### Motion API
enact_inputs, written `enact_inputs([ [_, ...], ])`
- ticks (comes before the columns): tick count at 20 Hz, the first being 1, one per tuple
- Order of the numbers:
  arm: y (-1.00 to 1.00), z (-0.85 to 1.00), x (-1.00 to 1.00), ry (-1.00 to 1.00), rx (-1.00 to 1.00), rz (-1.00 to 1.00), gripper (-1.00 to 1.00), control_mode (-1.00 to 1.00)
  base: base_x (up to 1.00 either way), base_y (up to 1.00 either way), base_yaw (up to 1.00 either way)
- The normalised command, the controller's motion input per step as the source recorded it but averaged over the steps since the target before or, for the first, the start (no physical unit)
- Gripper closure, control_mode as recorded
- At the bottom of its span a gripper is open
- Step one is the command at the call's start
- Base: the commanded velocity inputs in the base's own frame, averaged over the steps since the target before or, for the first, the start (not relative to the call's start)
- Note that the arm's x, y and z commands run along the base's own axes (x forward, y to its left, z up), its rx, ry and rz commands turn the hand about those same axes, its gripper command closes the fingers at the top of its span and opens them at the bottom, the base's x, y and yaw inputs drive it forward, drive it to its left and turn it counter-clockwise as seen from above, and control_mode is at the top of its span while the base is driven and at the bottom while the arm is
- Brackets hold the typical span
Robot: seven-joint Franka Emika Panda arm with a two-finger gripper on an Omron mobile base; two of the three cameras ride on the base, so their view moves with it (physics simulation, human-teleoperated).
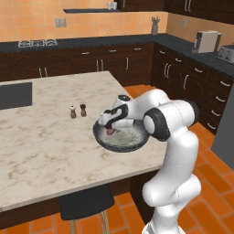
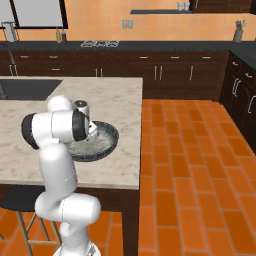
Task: Place one bun and one sausage from the bowl on each plate.
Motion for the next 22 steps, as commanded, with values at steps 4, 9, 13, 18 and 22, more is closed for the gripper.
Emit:
enact_inputs([
  [4, -0.31, 0.87, -0.73, 0.0, -0.04, 0.07, 1.0, -1.0, 0.0, 0.0, 0.0],
  [9, -0.29, 1.0, -0.72, 0.0, -0.14, 0.14, 1.0, -1.0, 0.0, 0.0, 0.0],
  [13, -0.07, 1.0, -0.6, 0.02, -0.2, 0.16, 1.0, -1.0, 0.0, 0.0, 0.0],
  [18, -0.06, 0.82, -0.84, 0.04, -0.14, 0.17, 1.0, -1.0, 0.0, 0.0, 0.0],
  [22, -0.22, 0.61, -1.0, 0.06, -0.04, 0.2, 1.0, -1.0, 0.0, 0.0, 0.0],
])
